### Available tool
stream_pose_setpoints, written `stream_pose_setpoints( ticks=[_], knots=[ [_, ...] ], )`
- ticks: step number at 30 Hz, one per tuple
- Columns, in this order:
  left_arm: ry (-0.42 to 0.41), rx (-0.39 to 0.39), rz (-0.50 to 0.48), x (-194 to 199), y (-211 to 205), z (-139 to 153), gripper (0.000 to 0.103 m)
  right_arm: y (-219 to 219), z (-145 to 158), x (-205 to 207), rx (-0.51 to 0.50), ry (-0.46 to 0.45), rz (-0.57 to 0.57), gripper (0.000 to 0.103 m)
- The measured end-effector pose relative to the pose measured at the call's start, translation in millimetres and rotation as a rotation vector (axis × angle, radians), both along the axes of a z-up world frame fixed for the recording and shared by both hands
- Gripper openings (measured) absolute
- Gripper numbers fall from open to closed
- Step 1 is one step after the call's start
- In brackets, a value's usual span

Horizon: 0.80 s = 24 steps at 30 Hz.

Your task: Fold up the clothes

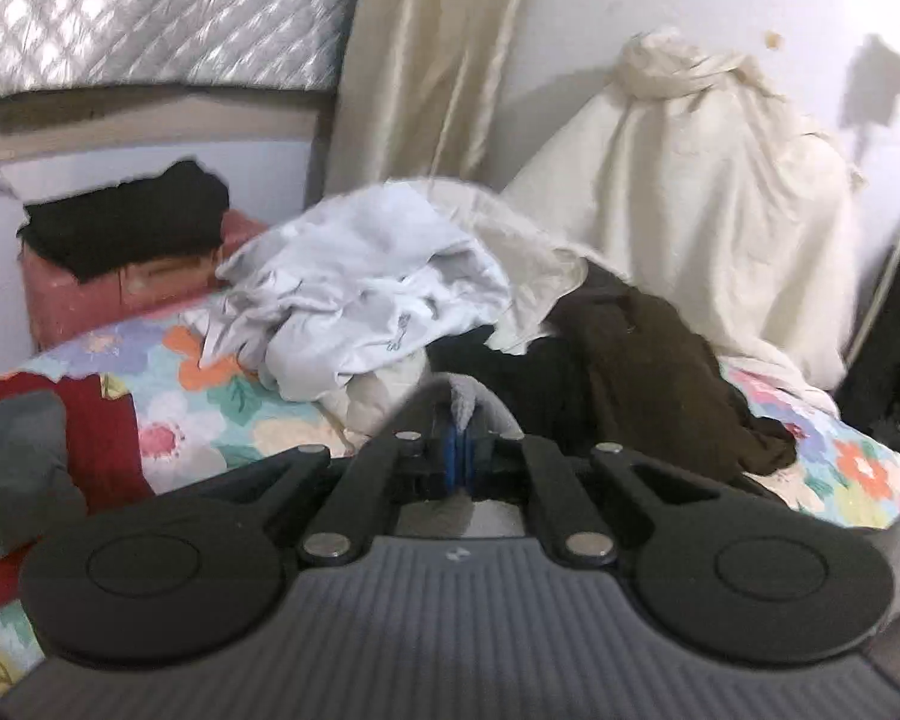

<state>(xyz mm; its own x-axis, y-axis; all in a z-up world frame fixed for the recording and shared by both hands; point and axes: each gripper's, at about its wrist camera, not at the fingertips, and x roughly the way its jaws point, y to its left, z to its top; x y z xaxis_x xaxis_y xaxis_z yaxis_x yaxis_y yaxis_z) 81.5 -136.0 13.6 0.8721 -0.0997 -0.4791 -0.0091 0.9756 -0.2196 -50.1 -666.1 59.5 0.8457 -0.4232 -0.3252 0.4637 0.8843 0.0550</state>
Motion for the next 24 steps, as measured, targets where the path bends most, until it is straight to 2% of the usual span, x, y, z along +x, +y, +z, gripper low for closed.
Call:
stream_pose_setpoints(
  ticks=[1, 2, 3, 5, 8, 11, 14, 17, 19, 21, 24],
  knots=[
    [0.032, 0.026, -0.02, 3.6, -4.8, -9.1, 0.005, -2.5, -5.1, 4.9, 0.005, 0.003, -0.037, 0.056],
    [0.064, 0.051, -0.039, 7.2, -9.5, -18.1, 0.007, -1.1, -14.9, 8.9, -0.006, 0.03, -0.056, 0.062],
    [0.097, 0.077, -0.059, 10.8, -14.2, -27.2, 0.01, 1.0, -30.6, 10.1, 0.0, 0.067, -0.047, 0.062],
    [0.139, 0.084, -0.097, 0.3, -19.3, -50.9, 0.03, 5.5, -65.9, 7.0, 0.043, 0.143, -0.023, 0.062],
    [0.191, 0.07, -0.153, -24.9, -24.4, -89.4, 0.04, 12.3, -120.7, -13.1, 0.172, 0.223, 0.021, 0.062],
    [0.29, 0.029, -0.216, -46.4, -30.2, -121.9, 0.042, 24.4, -168.2, -35.1, 0.325, 0.281, 0.086, 0.062],
    [0.351, -0.003, -0.343, -55.0, -50.7, -137.2, 0.042, 30.9, -203.6, -44.7, 0.489, 0.302, 0.139, 0.062],
    [0.402, -0.124, -0.405, -58.1, -67.4, -154.9, 0.042, 42.5, -219.4, -42.7, 0.584, 0.3, 0.163, 0.062],
    [0.425, -0.194, -0.388, -58.4, -72.7, -166.4, 0.042, 47.7, -220.6, -33.6, 0.582, 0.311, 0.172, 0.062],
    [0.43, -0.226, -0.367, -57.3, -76.7, -171.5, 0.042, 55.6, -218.8, -24.1, 0.541, 0.33, 0.194, 0.062],
    [0.394, -0.218, -0.372, -55.7, -84.3, -168.2, 0.047, 69.4, -220.1, -7.9, 0.436, 0.367, 0.247, 0.062]
  ],
)
